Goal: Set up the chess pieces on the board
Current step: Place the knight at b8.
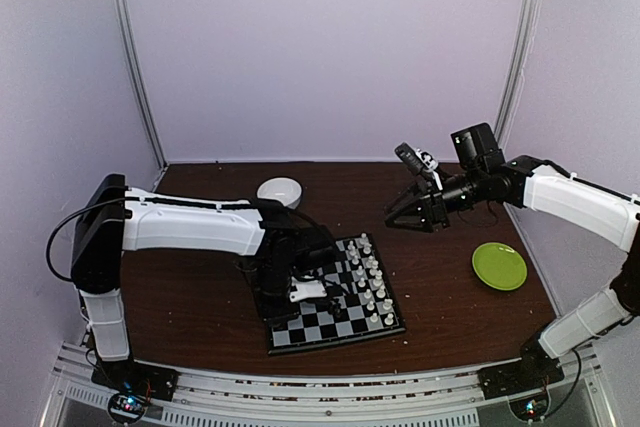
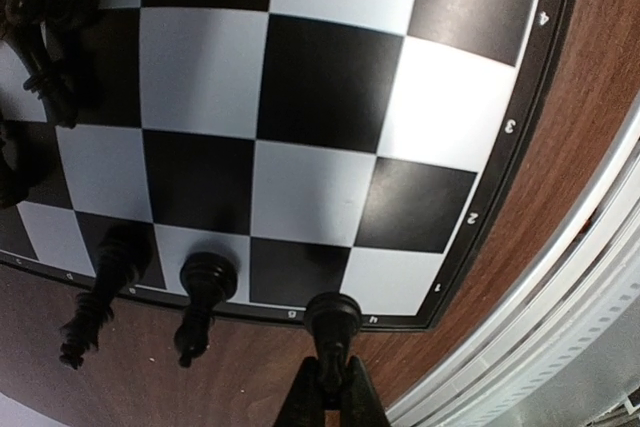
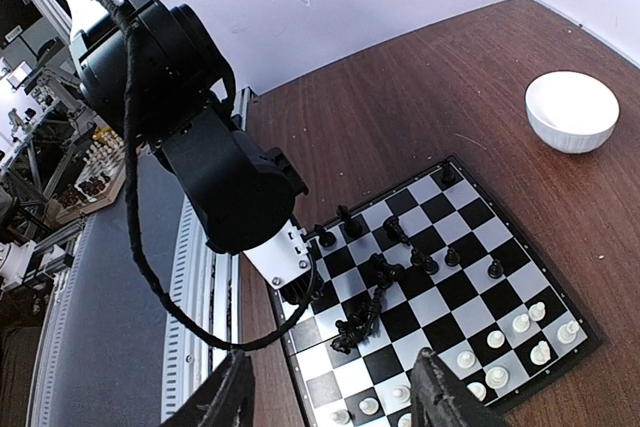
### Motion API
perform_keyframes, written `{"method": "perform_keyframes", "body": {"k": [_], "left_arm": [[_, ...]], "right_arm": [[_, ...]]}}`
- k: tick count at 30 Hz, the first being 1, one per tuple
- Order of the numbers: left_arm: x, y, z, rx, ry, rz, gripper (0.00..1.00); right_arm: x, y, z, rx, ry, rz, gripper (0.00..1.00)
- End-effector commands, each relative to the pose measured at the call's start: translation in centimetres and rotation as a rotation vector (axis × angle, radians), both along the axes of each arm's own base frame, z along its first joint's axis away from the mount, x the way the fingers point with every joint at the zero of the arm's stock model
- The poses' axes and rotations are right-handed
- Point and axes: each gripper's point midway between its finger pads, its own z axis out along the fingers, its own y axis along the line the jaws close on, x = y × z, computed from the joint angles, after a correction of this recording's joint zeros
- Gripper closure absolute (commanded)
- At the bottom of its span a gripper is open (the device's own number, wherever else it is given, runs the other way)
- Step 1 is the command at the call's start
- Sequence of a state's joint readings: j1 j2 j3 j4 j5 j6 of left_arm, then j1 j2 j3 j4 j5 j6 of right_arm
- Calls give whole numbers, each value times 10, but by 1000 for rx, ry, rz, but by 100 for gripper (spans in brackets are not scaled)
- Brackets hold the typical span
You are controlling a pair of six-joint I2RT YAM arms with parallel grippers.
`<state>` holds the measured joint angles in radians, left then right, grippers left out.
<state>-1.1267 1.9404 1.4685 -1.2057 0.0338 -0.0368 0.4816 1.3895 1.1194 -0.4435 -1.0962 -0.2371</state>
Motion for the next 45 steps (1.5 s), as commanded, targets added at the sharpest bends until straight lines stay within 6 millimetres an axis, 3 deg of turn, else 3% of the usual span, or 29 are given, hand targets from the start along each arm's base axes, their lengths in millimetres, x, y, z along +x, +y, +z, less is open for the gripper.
{"method": "perform_keyframes", "body": {"k": [1, 32, 45], "left_arm": [[4, 0, 0, 14, -28, 10, 97], [9, 1, -18, 37, -45, 22, 90], [3, 2, -11, 15, -21, 16, 78]], "right_arm": [[-3, -3, 7, 14, -14, 7, 46], [-5, -2, 6, 18, -2, 15, 46], [-6, -2, 5, 18, 0, 17, 46]]}}
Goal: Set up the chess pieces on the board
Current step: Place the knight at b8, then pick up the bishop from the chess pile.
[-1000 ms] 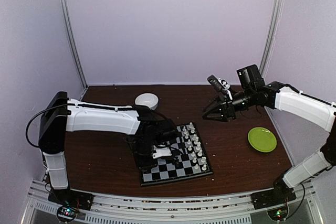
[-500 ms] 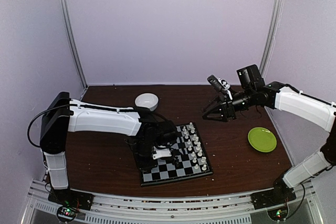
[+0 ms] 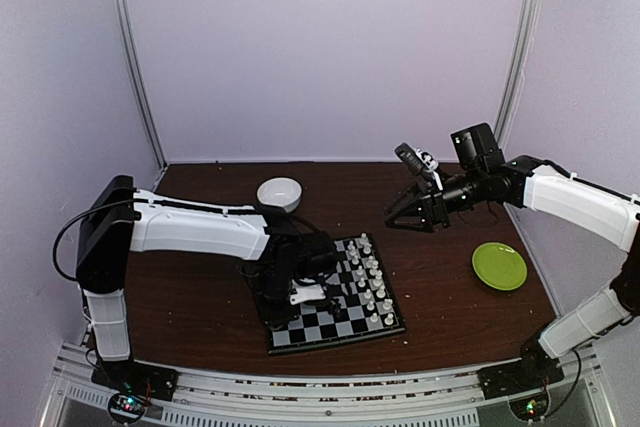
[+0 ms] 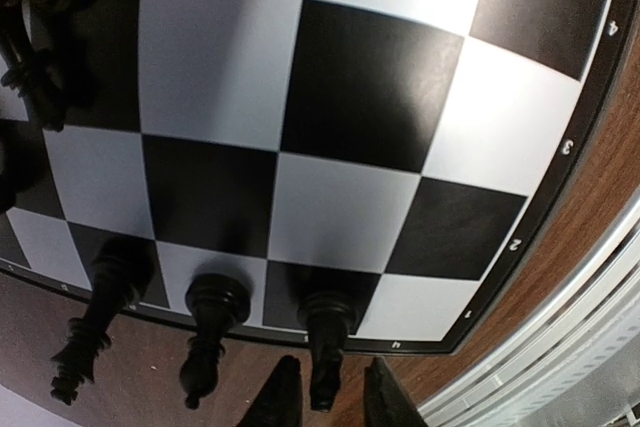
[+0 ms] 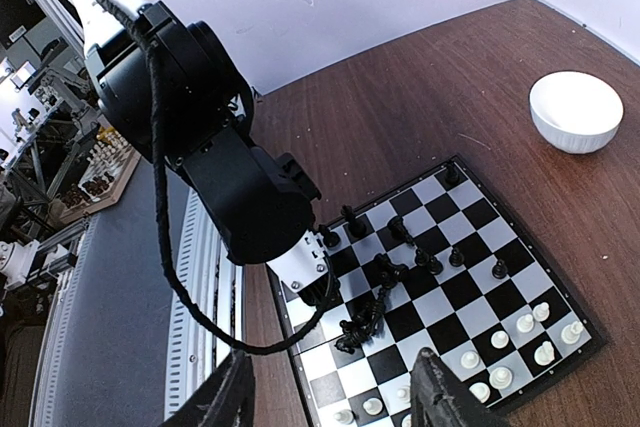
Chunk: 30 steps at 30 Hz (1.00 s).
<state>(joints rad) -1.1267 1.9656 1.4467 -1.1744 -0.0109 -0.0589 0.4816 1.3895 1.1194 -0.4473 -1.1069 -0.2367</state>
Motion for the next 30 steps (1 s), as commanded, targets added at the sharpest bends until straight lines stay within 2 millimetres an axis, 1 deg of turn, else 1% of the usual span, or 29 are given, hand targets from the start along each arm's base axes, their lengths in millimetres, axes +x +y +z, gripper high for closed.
{"method": "perform_keyframes", "body": {"k": [1, 3, 6, 8, 10, 14, 17, 18, 22, 23, 25, 28, 30], "left_arm": [[-6, -2, 6, -28, 23, -5, 76], [-8, -1, 15, -44, 24, -9, 73], [-12, 5, 38, -61, 27, -40, 69], [-8, 9, 58, -67, 7, -59, 68], [0, 7, 79, -112, -16, -60, 68], [24, -20, 119, -340, -89, -20, 68], [50, -43, 140, -532, -173, 32, 68], [59, -49, 144, -582, -199, 49, 68], [111, -72, 151, -732, -340, 158, 66], [125, -75, 151, -748, -364, 197, 66], [149, -77, 142, -735, -378, 274, 66], [165, -85, 118, -696, -366, 334, 66], [167, -88, 99, -682, -346, 357, 66]], "right_arm": [[-4, -3, 5, 14, -7, 9, 46], [-4, -2, 6, 14, -2, 11, 46], [-4, -2, 6, 16, 1, 10, 45], [-3, -2, 5, 13, 3, 6, 45], [0, -3, 6, 6, -9, -6, 45], [8, -5, 4, -26, -42, -53, 46], [18, -9, 0, -66, -69, -110, 47], [22, -10, -1, -79, -74, -132, 48], [40, -16, -4, -142, -102, -213, 51], [42, -18, -5, -160, -110, -226, 51], [46, -23, -5, -199, -131, -249, 52], [50, -33, -7, -252, -184, -280, 53], [51, -39, -10, -264, -219, -308, 53]]}}
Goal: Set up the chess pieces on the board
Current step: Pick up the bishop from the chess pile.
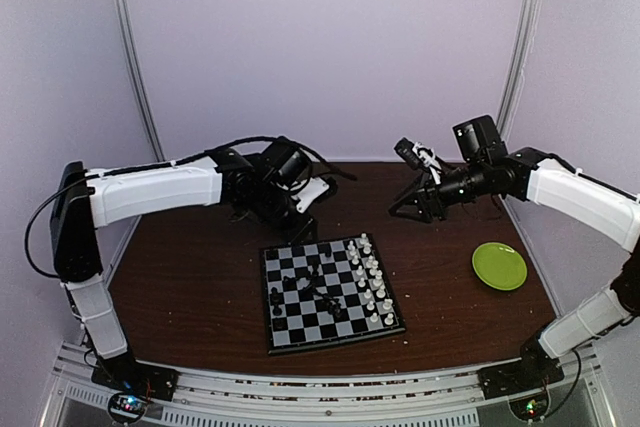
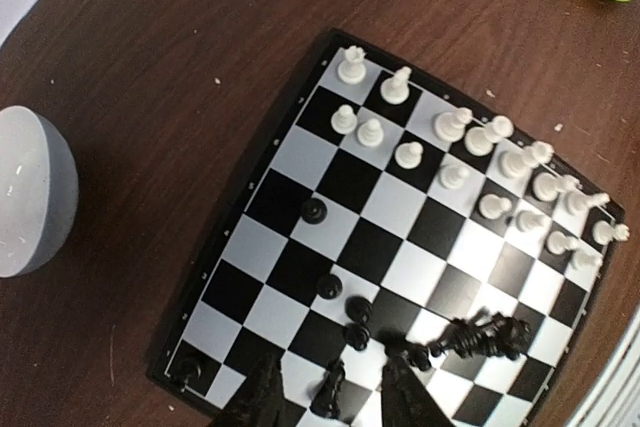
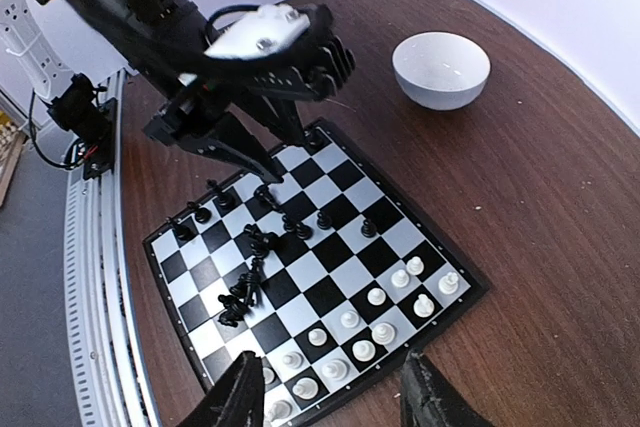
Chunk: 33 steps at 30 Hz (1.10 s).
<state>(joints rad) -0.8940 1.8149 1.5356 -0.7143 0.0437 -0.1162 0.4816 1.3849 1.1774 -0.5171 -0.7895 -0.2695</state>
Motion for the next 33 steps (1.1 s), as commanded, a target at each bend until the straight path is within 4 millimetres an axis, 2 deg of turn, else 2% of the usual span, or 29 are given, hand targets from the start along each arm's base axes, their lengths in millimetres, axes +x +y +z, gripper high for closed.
{"method": "perform_keyframes", "body": {"k": [1, 5, 10, 15, 18, 26, 33], "left_arm": [[23, -18, -19, -52, -1, 90, 66], [16, -9, -34, -12, 28, 85, 69], [4, 17, -31, 45, 18, 102, 68], [-18, 42, -51, 156, 84, 57, 65], [-24, 54, -61, 225, 102, 32, 64], [-25, 57, -78, 310, 128, -13, 64], [-27, 53, -91, 311, 156, -33, 63]], "right_arm": [[10, -22, 3, -70, -111, -90, 53], [12, -24, 4, -55, -108, -92, 53], [9, -21, -3, -43, -88, -64, 53], [7, -18, -6, -37, -69, -46, 53], [6, -18, -6, -34, -67, -41, 53], [5, -19, -7, -35, -69, -43, 52], [6, -18, -9, -37, -64, -44, 52]]}}
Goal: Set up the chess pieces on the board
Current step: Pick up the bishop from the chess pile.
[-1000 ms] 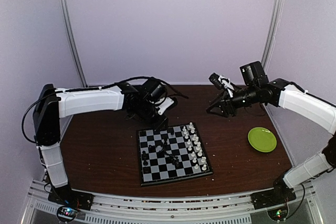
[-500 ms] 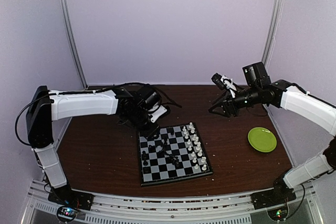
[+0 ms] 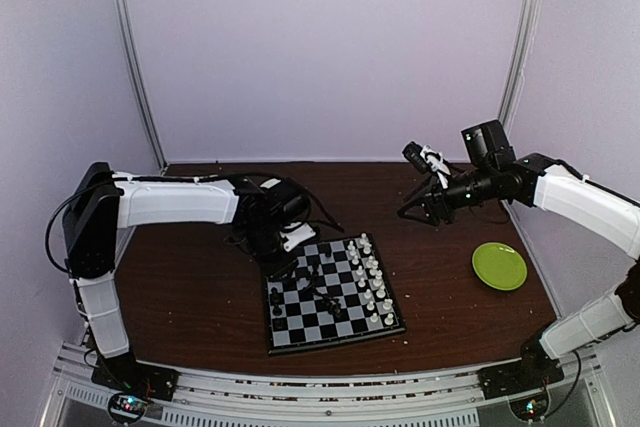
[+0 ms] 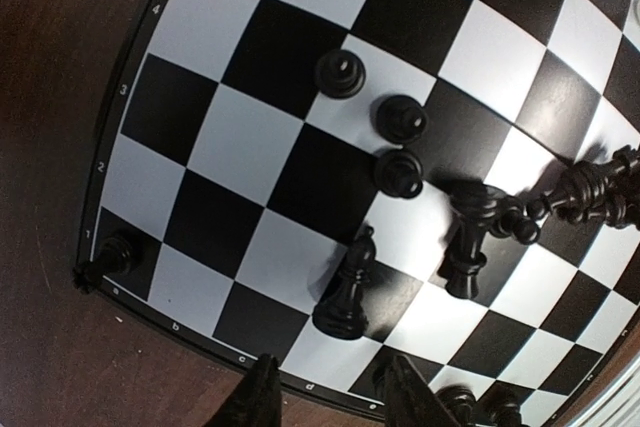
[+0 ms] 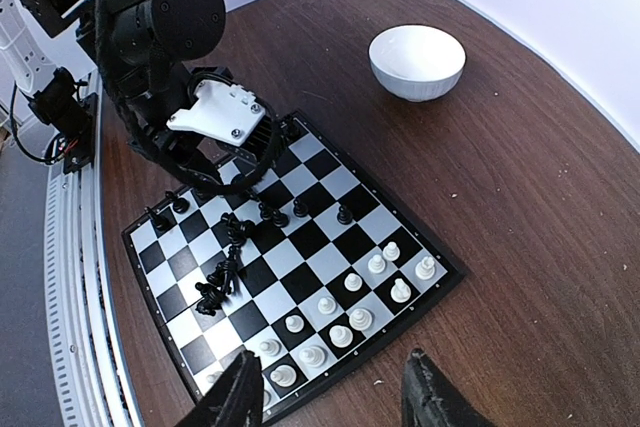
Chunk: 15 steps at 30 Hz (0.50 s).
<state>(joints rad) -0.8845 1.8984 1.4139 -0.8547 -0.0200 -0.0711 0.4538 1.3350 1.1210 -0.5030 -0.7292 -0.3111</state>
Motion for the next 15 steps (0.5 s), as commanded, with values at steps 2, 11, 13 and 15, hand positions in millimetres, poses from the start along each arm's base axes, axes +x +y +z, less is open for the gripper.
{"method": "perform_keyframes", "body": {"k": [2, 11, 13, 15], "left_arm": [[2, -6, -3, -2, 1, -24, 63], [7, -14, -9, -10, 1, -39, 64], [7, -15, -10, -10, -1, -44, 65], [8, -16, -11, -12, 2, -51, 67]], "right_arm": [[1, 0, -3, 5, -4, 7, 52], [1, 1, -4, 5, -1, 8, 52], [1, 1, -4, 5, -1, 8, 52], [1, 1, -5, 4, -1, 8, 52]]}}
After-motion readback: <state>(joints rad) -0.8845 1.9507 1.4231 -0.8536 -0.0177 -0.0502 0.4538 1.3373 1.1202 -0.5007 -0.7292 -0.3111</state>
